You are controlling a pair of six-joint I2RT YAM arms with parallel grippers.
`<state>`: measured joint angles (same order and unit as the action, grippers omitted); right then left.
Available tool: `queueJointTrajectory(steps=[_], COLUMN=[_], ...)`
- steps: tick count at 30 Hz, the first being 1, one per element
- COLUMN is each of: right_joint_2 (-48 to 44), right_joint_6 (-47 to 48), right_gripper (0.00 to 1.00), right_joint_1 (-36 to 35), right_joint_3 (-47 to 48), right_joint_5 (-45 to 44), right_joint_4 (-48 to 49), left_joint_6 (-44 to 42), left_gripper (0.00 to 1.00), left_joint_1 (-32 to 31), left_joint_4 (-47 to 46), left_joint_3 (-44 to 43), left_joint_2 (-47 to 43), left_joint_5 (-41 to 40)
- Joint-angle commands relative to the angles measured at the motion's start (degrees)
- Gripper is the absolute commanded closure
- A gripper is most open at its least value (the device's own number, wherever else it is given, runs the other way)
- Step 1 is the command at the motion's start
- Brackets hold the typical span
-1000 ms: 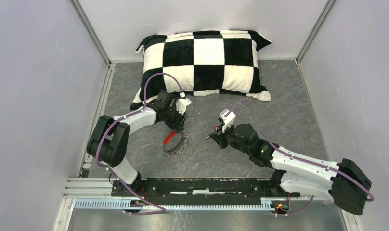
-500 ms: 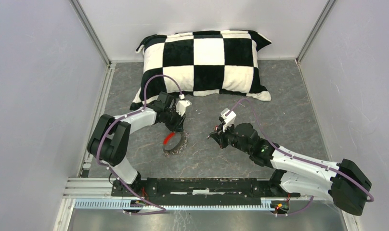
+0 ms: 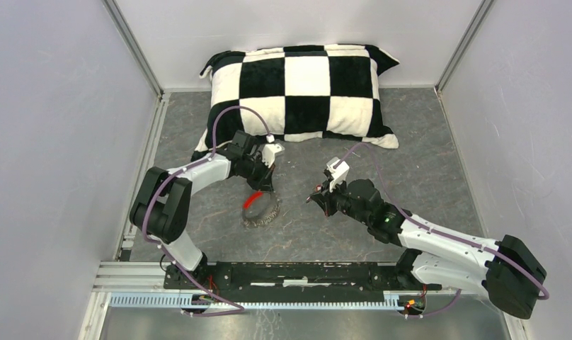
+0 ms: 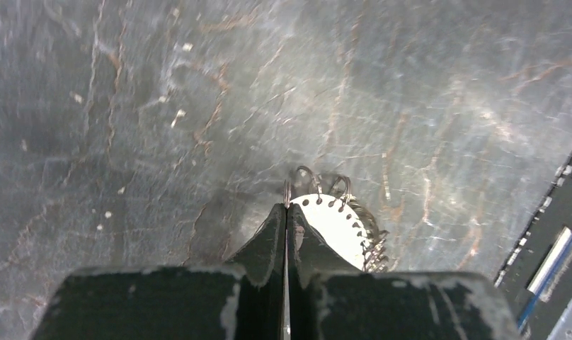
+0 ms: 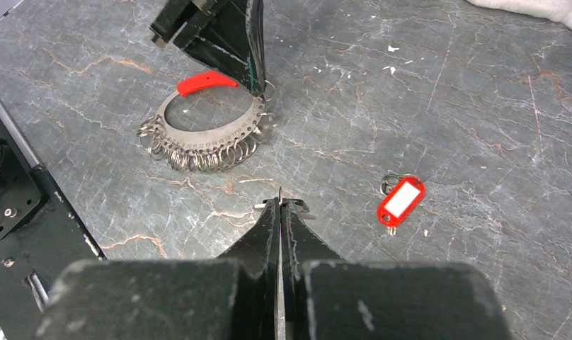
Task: Put the keys on the keyring
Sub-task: Pick up the keyring from the center of the board.
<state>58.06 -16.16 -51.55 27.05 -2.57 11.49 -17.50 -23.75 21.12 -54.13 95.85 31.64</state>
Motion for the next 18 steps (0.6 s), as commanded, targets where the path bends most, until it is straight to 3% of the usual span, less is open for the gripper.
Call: queueJointTrajectory(steps=[1,12,18], right_joint_2=[-1.7,-8.3,-11.4], right_joint_6=[0.8,1.7,2.2], right_gripper=[1.0,1.0,1.0], right_joint_1=[1.0,1.9,1.9], right_joint_3=[-0.2,-1.7,-1.8], right_joint_5=[0.4,1.3,2.4], right_joint_4=[0.6,-1.4,-0.6], left_joint_6=[-6.8,-39.9,-50.2], left_gripper=[0.98,0.98,0.98], left_joint_1=[0.1,-0.4,-0.5], left_joint_4=[5.9,14.3,14.1], left_joint_3=[-6.0,-3.7,0.6], left_joint_2=[-3.7,-31.8,-45.2], left_joint_5=[8.6,28.1,35.6])
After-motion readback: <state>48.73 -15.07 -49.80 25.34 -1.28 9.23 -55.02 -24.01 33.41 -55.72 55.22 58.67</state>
